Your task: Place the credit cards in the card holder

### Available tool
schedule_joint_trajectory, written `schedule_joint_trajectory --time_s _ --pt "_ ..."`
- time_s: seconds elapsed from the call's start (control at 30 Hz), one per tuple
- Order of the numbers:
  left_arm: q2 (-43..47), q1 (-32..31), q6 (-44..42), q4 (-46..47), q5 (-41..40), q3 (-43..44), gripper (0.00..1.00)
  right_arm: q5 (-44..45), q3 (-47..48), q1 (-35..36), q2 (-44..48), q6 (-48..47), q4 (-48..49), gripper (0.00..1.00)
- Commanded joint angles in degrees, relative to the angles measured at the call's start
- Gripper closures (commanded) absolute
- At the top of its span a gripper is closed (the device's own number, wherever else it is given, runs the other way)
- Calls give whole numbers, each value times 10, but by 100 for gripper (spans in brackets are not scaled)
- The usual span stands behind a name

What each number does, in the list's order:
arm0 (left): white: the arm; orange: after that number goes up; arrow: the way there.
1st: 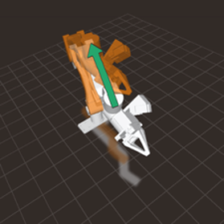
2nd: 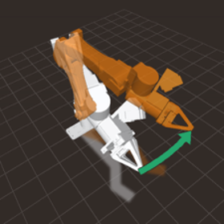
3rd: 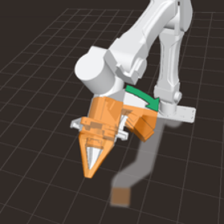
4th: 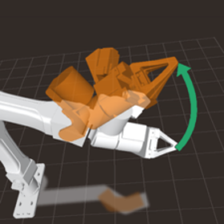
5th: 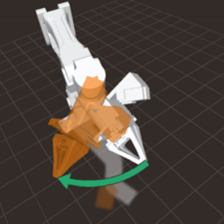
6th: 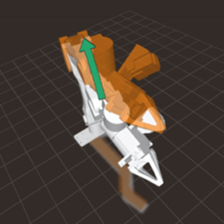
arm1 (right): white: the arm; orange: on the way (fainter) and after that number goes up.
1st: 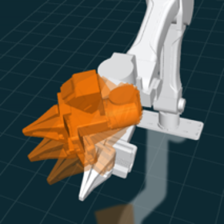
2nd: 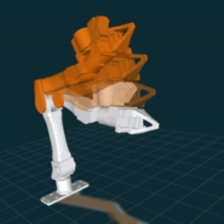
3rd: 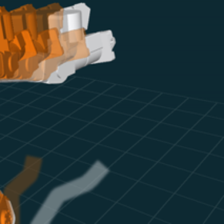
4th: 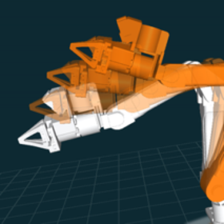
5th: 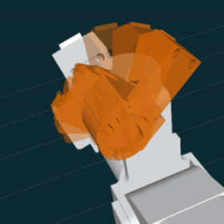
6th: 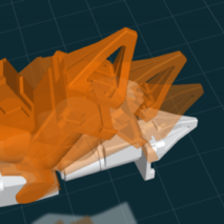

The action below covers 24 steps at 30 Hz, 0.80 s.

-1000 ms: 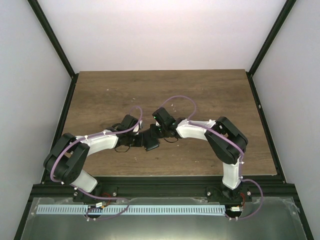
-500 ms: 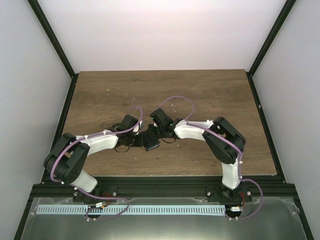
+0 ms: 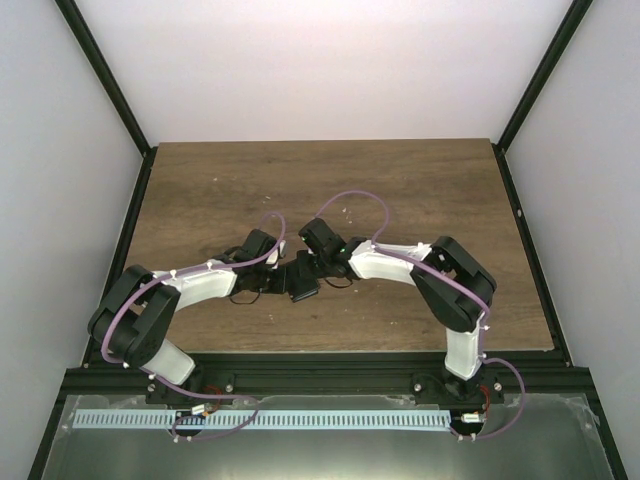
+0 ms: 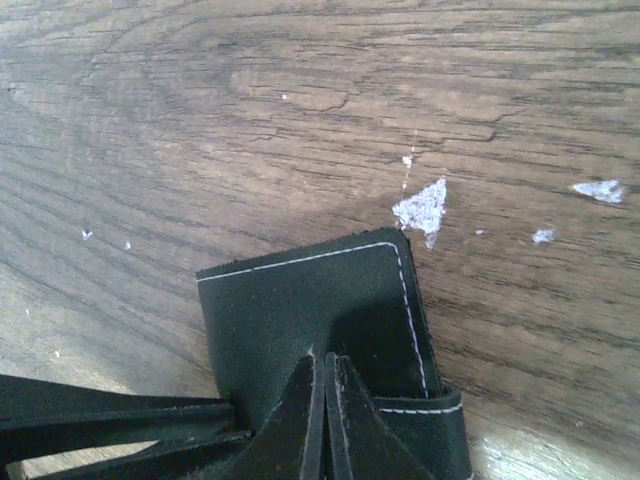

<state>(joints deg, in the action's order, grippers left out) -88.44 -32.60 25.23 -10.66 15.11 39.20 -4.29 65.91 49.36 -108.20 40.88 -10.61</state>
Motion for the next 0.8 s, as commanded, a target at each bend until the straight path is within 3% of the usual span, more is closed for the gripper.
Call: schedule_joint_trajectory --time_s 0.0,0.77 --pt "-27 -5 -8 7 6 -9 87 11 1 7 26 -7 -23 99" --pt "-27 -6 -8 5 9 -5 87 36 -7 7 1 -4 2 99"
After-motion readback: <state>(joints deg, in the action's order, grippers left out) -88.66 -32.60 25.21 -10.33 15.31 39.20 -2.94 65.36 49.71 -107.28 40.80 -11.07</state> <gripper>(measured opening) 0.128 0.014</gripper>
